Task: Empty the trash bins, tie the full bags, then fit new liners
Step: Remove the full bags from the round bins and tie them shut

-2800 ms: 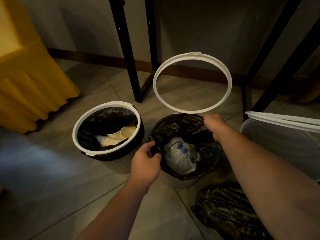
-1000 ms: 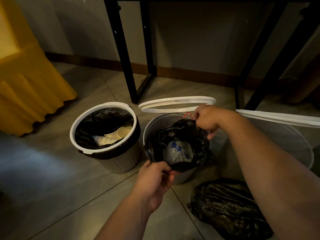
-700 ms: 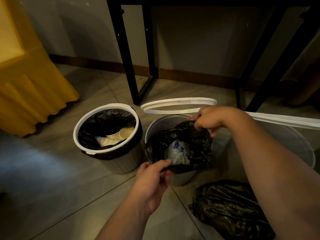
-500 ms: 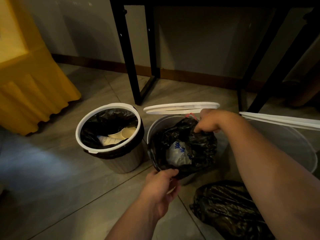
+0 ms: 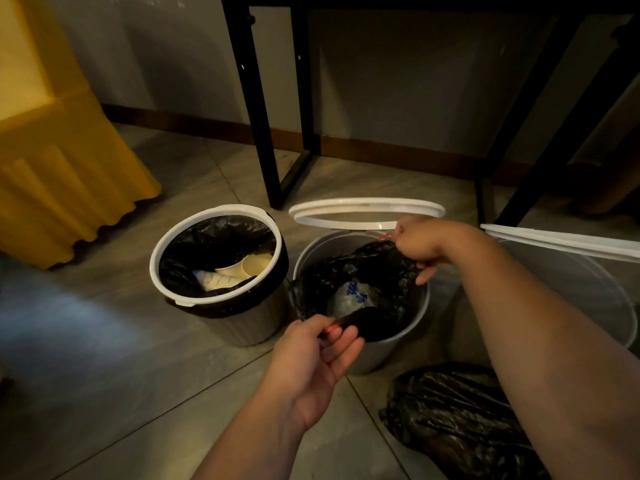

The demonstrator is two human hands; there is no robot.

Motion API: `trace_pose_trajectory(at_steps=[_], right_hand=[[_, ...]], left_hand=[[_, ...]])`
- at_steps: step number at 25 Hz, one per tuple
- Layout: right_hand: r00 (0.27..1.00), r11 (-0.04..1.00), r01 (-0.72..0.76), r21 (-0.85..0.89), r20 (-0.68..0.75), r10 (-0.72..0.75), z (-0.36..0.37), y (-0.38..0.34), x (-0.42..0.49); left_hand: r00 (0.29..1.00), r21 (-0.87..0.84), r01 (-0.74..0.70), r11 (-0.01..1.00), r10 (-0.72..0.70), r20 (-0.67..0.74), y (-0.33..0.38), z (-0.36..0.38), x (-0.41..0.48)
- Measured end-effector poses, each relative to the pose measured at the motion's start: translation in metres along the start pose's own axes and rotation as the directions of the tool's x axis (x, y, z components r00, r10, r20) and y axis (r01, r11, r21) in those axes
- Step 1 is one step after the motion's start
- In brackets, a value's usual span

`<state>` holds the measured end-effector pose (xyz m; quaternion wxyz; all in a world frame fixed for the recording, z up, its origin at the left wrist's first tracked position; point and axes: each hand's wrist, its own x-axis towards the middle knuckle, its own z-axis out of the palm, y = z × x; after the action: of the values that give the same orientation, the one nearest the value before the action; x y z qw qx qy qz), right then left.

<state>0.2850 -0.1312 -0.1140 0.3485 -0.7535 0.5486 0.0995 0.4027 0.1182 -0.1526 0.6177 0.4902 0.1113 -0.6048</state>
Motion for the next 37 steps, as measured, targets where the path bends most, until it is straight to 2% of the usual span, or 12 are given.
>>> trace_pose_trajectory(at_steps=[2, 4, 8, 11, 14, 16, 17, 22, 25, 29, 32, 37], right_hand=[[0.999, 0.996, -0.016, 0.083, 0.036, 0.013, -0.005, 0.000, -0.002], [1.000, 1.000, -0.012, 0.025, 0.016, 0.011, -0.009, 0.003, -0.003], [0.998, 0.997, -0.044, -0.067, 0.034, 0.046, -0.002, 0.007, 0.004], [0.998, 0.999, -0.027, -0.028, 0.059, 0.029, 0.014, 0.004, 0.016], [0.990, 0.994, 0.101, -0.031, -0.100, -0.104, 0.027, 0.000, 0.025], [0.954, 0.979, 0.202, -0.040, -0.217, -0.206, 0.029, -0.001, 0.025], [0.948, 0.970, 0.242, -0.012, -0.209, -0.239, 0.028, -0.003, 0.023], [0.947, 0.950, 0.252, 0.182, 0.155, -0.281, 0.022, -0.014, 0.004], [0.938, 0.924, 0.263, 0.279, 0.149, -0.312, 0.022, -0.013, 0.006], [0.948, 0.943, 0.317, 0.105, -0.009, -0.318, 0.017, -0.013, 0.010], [0.963, 0.946, 0.250, -0.206, -0.052, -0.266, 0.010, -0.019, 0.001], [0.975, 0.964, 0.221, -0.148, 0.041, -0.217, -0.002, -0.032, -0.023]], left_hand=[[1.000, 0.017, 0.001, 1.000, -0.001, -0.008, 0.009, -0.002, -0.002], [1.000, 0.065, -0.009, 0.998, 0.011, -0.029, 0.022, -0.007, -0.001], [0.988, 0.354, -0.100, 0.930, 0.135, -0.077, 0.036, -0.021, 0.002], [0.974, 0.538, -0.150, 0.829, 0.217, -0.064, 0.032, -0.026, 0.002], [0.953, 0.624, -0.180, 0.761, 0.292, -0.081, 0.026, -0.029, 0.004], [0.950, 0.605, -0.203, 0.770, 0.304, -0.068, 0.024, -0.030, 0.006], [0.953, 0.582, -0.209, 0.786, 0.298, -0.060, 0.024, -0.030, 0.005], [0.955, 0.467, -0.206, 0.860, 0.281, -0.096, 0.025, -0.032, 0.007], [0.957, 0.432, -0.208, 0.878, 0.274, -0.094, 0.027, -0.036, 0.008], [0.964, 0.451, -0.205, 0.868, 0.259, -0.060, 0.027, -0.042, 0.006], [0.974, 0.505, -0.161, 0.848, 0.218, -0.056, 0.026, -0.050, 0.007], [0.981, 0.458, -0.091, 0.884, 0.160, -0.114, 0.028, -0.062, 0.007]])
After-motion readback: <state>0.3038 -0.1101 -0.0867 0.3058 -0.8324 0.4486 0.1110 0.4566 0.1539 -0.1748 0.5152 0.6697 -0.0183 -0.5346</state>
